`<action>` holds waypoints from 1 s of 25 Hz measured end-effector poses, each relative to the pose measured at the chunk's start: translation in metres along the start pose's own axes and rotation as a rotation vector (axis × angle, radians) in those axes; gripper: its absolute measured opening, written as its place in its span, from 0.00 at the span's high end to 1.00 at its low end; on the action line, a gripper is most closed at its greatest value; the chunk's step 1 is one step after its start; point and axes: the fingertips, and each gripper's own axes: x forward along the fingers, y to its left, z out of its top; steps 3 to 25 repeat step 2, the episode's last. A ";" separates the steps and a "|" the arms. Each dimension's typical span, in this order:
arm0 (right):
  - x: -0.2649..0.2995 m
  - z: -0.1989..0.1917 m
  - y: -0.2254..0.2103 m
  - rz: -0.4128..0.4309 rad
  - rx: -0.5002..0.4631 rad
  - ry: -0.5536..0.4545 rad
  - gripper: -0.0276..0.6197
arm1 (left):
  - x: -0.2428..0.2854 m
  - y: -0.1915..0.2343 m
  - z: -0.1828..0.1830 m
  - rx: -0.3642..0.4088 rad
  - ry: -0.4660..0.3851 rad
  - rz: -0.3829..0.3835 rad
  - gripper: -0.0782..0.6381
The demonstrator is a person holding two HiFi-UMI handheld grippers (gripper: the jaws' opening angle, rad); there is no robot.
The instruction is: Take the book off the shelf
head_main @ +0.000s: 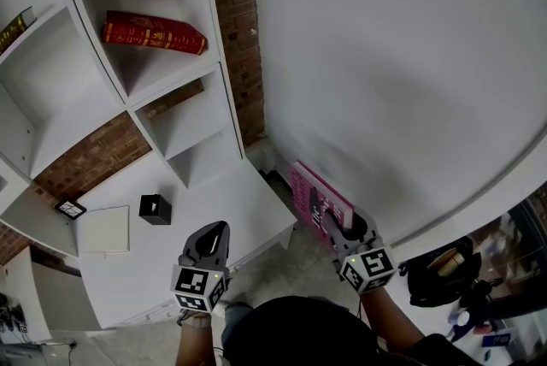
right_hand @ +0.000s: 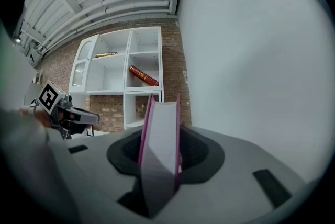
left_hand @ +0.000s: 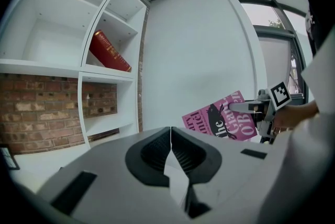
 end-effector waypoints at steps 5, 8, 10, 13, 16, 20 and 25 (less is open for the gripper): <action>0.001 0.000 0.002 0.000 -0.001 0.000 0.73 | -0.002 0.003 -0.002 -0.001 0.004 0.002 0.88; 0.001 0.000 0.002 0.000 -0.001 0.000 0.73 | -0.002 0.003 -0.002 -0.001 0.004 0.002 0.88; 0.001 0.000 0.002 0.000 -0.001 0.000 0.73 | -0.002 0.003 -0.002 -0.001 0.004 0.002 0.88; 0.001 0.000 0.002 0.000 -0.001 0.000 0.73 | -0.002 0.003 -0.002 -0.001 0.004 0.002 0.88; 0.001 0.000 0.002 0.000 -0.001 0.000 0.73 | -0.002 0.003 -0.002 -0.001 0.004 0.002 0.88; 0.001 0.000 0.002 0.000 -0.001 0.000 0.73 | -0.002 0.003 -0.002 -0.001 0.004 0.002 0.88; 0.001 0.000 0.002 0.000 -0.001 0.000 0.73 | -0.002 0.003 -0.002 -0.001 0.004 0.002 0.88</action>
